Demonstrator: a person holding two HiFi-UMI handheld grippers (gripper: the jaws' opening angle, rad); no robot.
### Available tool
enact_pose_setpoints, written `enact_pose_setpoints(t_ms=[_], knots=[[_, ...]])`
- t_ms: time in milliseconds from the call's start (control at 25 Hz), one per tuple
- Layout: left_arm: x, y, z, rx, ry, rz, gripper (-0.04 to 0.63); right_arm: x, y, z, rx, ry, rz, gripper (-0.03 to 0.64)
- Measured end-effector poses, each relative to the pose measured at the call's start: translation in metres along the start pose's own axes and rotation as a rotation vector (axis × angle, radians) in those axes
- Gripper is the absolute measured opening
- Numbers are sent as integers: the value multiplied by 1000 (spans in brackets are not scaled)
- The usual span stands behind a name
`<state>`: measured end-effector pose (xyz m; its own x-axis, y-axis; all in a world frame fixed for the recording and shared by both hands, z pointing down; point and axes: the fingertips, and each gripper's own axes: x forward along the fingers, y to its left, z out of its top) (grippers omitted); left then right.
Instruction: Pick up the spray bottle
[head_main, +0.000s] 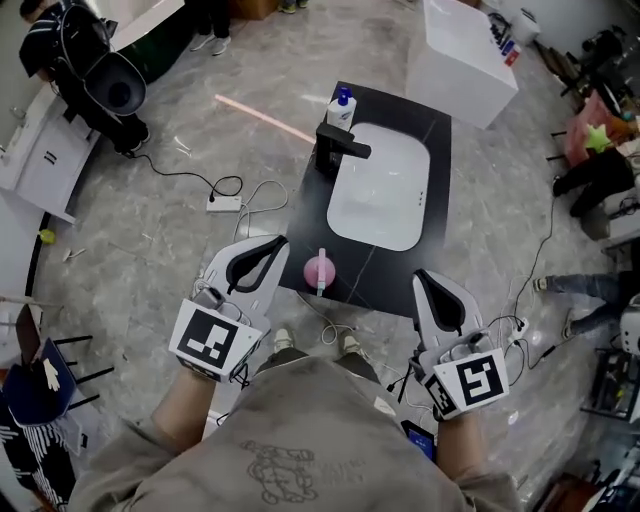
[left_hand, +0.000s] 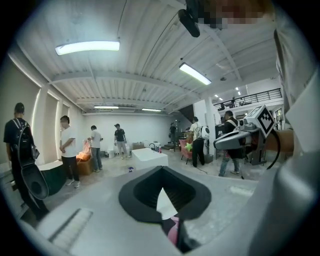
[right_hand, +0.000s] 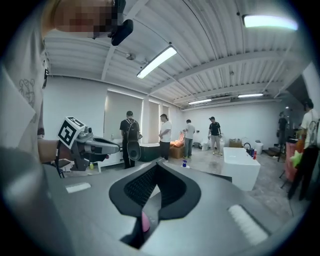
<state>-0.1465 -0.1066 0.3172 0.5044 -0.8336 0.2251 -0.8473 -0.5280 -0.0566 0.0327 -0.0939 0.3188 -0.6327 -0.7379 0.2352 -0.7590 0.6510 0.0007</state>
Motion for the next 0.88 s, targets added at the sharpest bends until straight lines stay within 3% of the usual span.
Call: enact_pose_setpoints(t_ms=[280, 600, 880], knots=[[4, 0, -12, 71, -9, -167, 0, -3, 11, -3, 33, 5, -100, 28], [4, -6, -19, 139, -8, -278, 0, -5, 16, -6, 55, -2, -161, 28], [12, -8, -24, 134, 10, -277, 32, -1, 9, -11, 62, 1, -153, 28]])
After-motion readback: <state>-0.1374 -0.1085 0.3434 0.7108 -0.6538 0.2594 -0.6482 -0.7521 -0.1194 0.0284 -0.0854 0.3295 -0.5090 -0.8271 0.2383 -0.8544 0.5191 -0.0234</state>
